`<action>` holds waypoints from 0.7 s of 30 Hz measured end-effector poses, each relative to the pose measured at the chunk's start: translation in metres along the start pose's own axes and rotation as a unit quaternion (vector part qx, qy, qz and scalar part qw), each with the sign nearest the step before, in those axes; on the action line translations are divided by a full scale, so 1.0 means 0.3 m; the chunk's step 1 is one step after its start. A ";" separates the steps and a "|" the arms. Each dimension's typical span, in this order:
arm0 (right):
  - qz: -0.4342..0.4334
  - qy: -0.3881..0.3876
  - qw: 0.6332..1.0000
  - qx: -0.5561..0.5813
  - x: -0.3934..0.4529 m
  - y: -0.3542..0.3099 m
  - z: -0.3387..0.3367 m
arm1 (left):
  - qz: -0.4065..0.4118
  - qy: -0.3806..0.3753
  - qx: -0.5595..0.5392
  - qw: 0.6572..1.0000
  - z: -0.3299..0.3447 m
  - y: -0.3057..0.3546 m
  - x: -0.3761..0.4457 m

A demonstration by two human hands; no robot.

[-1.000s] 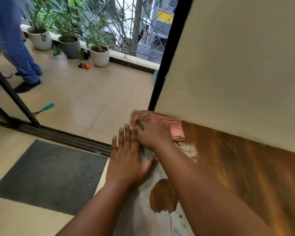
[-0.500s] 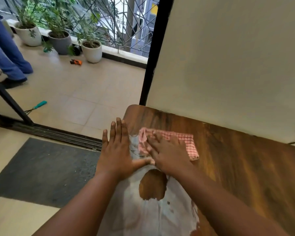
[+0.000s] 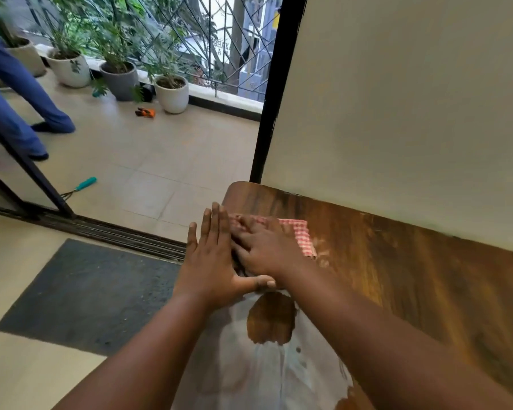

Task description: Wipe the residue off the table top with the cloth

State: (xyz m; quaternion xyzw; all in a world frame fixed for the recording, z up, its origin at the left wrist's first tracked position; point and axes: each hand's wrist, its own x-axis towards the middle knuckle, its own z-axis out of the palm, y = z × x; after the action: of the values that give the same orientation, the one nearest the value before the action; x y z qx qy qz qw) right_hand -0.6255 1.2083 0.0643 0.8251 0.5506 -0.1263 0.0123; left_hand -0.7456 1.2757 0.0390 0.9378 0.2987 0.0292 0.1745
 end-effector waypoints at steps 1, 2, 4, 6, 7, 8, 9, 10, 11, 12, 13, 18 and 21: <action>-0.010 -0.013 1.000 -0.014 -0.040 0.034 0.004 | 0.005 -0.005 -0.007 1.000 0.000 -0.002 -0.002; -0.011 -0.024 0.999 -0.018 -0.084 0.075 0.012 | 0.011 -0.007 -0.017 1.000 -0.006 -0.004 -0.007; 0.017 -0.035 0.999 -0.003 -0.163 0.159 0.021 | 0.021 -0.005 -0.033 0.999 -0.012 -0.016 -0.025; 0.079 -0.055 0.995 -0.004 -0.174 0.230 0.012 | 0.012 -0.003 -0.039 0.999 -0.025 -0.031 -0.055; 0.111 -0.063 0.992 -0.013 -0.153 0.240 0.001 | -0.001 -0.005 -0.040 0.999 -0.032 -0.043 -0.081; 0.139 -0.062 0.988 -0.012 -0.121 0.226 -0.013 | -0.014 -0.009 -0.041 0.999 -0.037 -0.055 -0.112; 0.158 -0.049 0.986 0.001 -0.083 0.185 -0.021 | -0.029 -0.012 -0.044 0.999 -0.037 -0.065 -0.147; 0.160 -0.026 0.986 0.023 -0.050 0.117 -0.028 | -0.043 -0.015 -0.044 0.998 -0.033 -0.070 -0.180; 0.147 -0.002 0.988 0.042 -0.025 0.037 -0.026 | -0.057 -0.016 -0.042 0.997 -0.022 -0.072 -0.210; 0.120 0.016 0.991 0.054 -0.017 -0.050 -0.017 | -0.067 -0.014 -0.041 0.997 -0.014 -0.068 -0.235; 0.087 0.017 0.994 0.060 -0.025 -0.127 0.000 | -0.070 -0.006 -0.041 0.997 -0.004 -0.063 -0.254; 0.011 -0.046 0.999 0.011 -0.207 -0.119 0.051 | 0.003 0.032 -0.008 0.999 0.025 -0.058 -0.266; 0.052 -0.045 0.998 0.013 -0.252 0.015 0.028 | -0.036 0.011 -0.032 0.999 0.009 -0.053 -0.257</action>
State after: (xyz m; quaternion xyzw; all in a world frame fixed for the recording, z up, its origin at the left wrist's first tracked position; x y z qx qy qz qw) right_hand -0.6503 1.1368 0.0725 0.8463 0.5041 -0.1695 0.0323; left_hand -0.8169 1.2429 0.0348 0.9202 0.3328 0.0425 0.2017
